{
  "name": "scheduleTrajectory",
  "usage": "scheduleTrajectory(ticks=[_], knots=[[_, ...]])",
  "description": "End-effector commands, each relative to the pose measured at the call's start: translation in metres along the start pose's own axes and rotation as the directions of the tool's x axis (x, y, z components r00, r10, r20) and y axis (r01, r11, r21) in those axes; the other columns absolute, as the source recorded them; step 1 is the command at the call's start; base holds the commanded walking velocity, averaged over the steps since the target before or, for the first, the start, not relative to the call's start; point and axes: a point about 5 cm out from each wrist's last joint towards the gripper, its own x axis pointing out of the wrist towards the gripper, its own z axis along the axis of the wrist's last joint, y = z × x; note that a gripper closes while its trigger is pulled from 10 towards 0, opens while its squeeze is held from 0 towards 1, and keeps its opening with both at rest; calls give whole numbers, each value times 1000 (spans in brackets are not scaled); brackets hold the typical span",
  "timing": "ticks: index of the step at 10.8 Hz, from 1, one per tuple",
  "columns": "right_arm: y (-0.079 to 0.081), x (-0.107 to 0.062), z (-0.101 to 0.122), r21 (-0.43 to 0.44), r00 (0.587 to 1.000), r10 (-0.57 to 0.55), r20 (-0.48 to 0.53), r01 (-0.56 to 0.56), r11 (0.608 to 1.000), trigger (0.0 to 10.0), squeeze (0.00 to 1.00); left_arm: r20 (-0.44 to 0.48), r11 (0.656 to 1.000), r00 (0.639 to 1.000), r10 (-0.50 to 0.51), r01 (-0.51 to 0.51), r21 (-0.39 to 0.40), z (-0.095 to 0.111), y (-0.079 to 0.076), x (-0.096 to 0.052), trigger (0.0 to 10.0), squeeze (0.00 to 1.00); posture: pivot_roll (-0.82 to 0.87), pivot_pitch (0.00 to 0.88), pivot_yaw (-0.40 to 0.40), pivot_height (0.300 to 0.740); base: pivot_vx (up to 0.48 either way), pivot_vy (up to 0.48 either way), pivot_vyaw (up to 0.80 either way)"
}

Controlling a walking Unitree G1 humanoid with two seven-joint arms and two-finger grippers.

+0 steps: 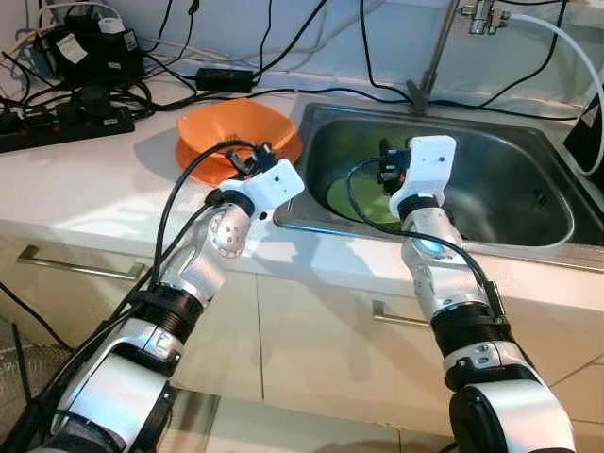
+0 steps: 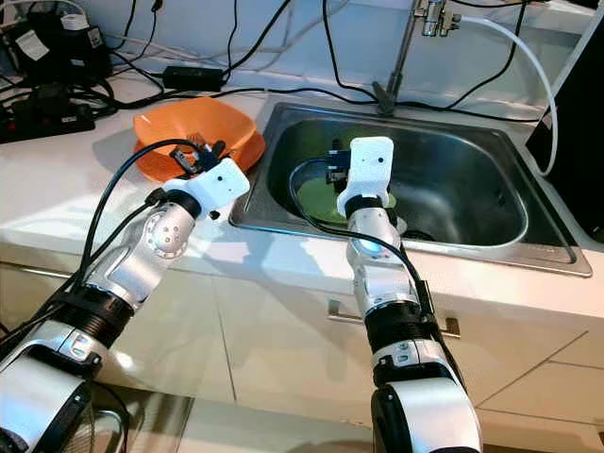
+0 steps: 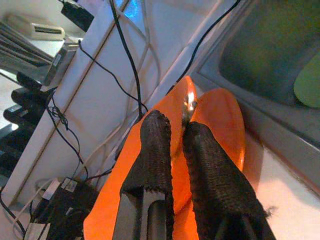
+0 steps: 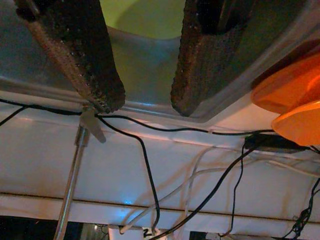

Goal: Kitchen organization

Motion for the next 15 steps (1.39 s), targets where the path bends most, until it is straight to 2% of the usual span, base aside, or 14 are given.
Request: scheduleTrajectory(ticks=[1,2,3,4,5,6,9,10,15], knots=[[-2,-1,1,4,1000,-9,0,9,1000,10000,0,20,1000,1000,14,-14,9,7,4,5,10000,0,198,22,-35,740,0,0,0],[-3,-1,1,3,1000,-13,0,13,1000,10000,0,24,1000,1000,11,-11,7,8,5,7,10000,0,198,22,-36,740,0,0,0],[-3,-1,1,2,1000,-14,-1,14,1000,10000,0,27,1000,1000,10,-10,-4,9,5,8,10000,404,196,21,-34,740,0,0,0],[-3,-1,1,3,1000,-14,-1,14,1000,10000,0,29,1000,1000,12,-12,-5,9,5,8,10000,1000,197,21,-34,740,0,0,0],[-3,-1,1,3,1000,-15,-1,15,1000,10000,0,22,1000,1000,10,-10,17,9,5,9,10000,1000,197,20,-33,740,0,0,0],[-3,-1,1,3,1000,-15,-1,15,1000,10000,0,22,1000,1000,9,-9,20,8,5,9,10000,0,199,20,-34,740,0,0,0],[-3,-1,1,3,1000,-14,-1,14,1000,10000,0,21,1000,1000,8,-8,24,7,7,11,9961,0,198,19,-32,740,0,0,0],[-3,-1,0,3,1000,-16,-3,16,1000,10000,0,28,1000,1000,5,-5,20,8,6,11,0,0,199,18,-32,740,0,0,0],[-3,-1,0,2,1000,-19,-6,19,1000,10000,0,39,1000,999,0,-1,21,8,5,12,0,0,200,19,-33,740,0,0,0]])
